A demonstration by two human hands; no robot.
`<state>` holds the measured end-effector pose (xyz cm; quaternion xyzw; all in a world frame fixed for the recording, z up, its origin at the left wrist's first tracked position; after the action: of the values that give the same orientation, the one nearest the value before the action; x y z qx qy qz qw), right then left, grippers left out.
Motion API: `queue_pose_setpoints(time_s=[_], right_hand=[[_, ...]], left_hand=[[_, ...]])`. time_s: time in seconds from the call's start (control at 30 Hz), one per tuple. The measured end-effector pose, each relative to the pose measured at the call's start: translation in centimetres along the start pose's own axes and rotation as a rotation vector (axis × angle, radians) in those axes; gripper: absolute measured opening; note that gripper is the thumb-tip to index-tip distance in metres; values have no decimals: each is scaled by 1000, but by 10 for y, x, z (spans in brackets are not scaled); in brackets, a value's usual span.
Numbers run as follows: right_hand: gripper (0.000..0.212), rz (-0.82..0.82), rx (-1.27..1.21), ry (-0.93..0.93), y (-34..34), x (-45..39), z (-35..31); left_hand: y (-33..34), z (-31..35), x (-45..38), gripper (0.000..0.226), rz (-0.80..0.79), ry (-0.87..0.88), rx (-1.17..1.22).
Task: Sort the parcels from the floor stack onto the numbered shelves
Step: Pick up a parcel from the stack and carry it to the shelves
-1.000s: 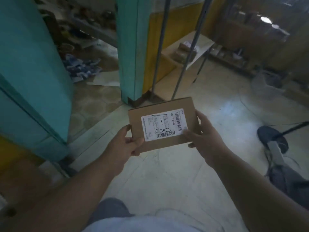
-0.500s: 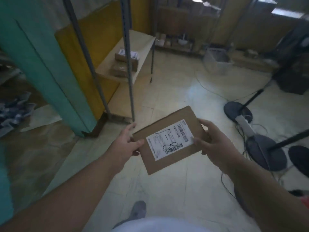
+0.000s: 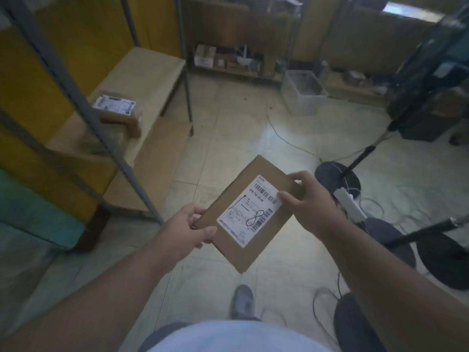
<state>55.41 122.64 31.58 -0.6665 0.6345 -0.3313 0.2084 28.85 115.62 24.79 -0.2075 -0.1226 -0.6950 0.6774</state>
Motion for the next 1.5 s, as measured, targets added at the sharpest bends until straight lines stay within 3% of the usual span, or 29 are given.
queue_pose_setpoints(time_s=[0.33,0.53,0.73,0.9,1.07,1.27,1.5], right_hand=[[33,-158,74,-190,57,-228,-96],[53,-213,166,-322,70,-320,-141],[52,-319,209,-449,78,-416,-172],[54,-484,393,-752,133,-495,-191],[56,-716,603,-979,196,-526,-191],[55,-1008,705,-930,266,-515,-153],[67,-1056,692,-949,373,-536,-108]], left_hand=[[-52,38,-143,21,250,-50,-47],[-77,75,-236,18,391,-98,113],[-65,96,-304,17,529,-101,291],[-44,76,-354,16,743,-184,483],[15,59,-370,12,1002,-348,705],[63,26,-373,10,1118,-563,836],[51,-38,-420,8,1188,-696,891]])
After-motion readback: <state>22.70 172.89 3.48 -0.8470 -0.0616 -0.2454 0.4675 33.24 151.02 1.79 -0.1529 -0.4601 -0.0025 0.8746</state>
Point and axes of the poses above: each hand's wrist, its own x-axis away from the middle knuckle, its own y-axis out of the palm, z = x × y, the point moved 4 cm from there along -x, towards the middle knuckle, and after that the axes turned 5 degrees about x, right-handed, at the moved point
